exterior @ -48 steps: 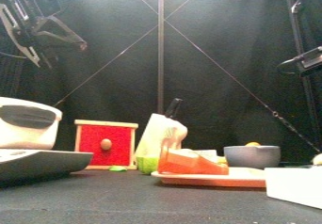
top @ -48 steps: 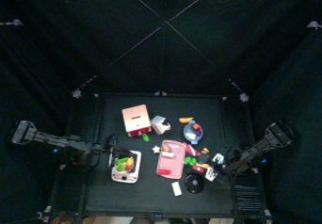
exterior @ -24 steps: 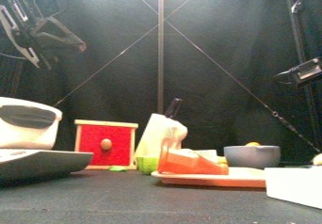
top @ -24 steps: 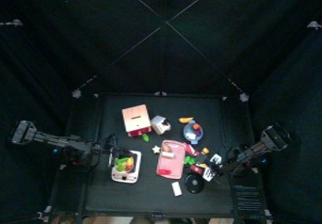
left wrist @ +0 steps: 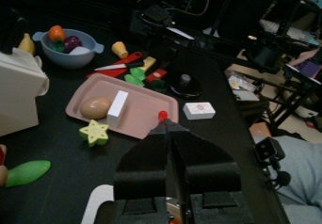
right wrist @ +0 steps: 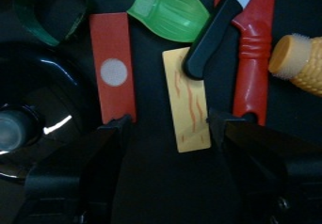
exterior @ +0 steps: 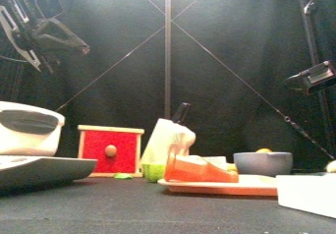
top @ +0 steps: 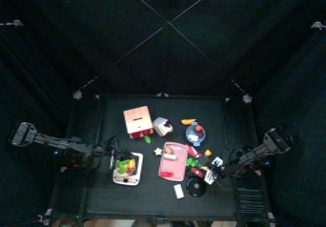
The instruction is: Grab egg block
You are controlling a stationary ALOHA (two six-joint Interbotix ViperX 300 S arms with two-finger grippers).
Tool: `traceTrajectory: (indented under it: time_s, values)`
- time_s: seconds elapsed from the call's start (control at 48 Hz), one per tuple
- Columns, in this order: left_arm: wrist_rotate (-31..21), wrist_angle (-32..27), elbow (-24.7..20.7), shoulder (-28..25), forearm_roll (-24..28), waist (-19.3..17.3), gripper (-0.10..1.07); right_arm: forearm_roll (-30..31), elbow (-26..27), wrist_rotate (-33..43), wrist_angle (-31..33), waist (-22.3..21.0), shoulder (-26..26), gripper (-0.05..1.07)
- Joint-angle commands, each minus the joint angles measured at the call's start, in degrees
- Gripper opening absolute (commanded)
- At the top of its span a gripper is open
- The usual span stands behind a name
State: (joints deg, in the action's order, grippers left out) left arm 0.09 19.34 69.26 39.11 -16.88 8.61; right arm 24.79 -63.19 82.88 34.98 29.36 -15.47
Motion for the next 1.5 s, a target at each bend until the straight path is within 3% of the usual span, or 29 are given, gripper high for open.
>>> traceTrajectory:
  time_s: [0.0,1.125,1.312,1.479]
  values:
    - [0.2,0.4,-0.7,-0.1,0.1,0.1,0.35,-0.6,-1.5,-0.1,0.0,-0.4,1.6,0.98]
    - [0.2,0.4,-0.4,0.0,0.2,0.0,0.35,-3.8,-3.4,-0.1,-1.6,-1.8,-0.1,0.97]
    - [0.1,0.4,-0.4,0.0,0.2,0.0,0.35,-2.7,-2.5,-0.1,-1.6,-1.8,0.0,0.84]
    - [0.1,0.5,-0.4,0.0,0.2,0.0,0.35,-2.5,-1.4,-0.1,-1.1,-1.8,0.0,0.61]
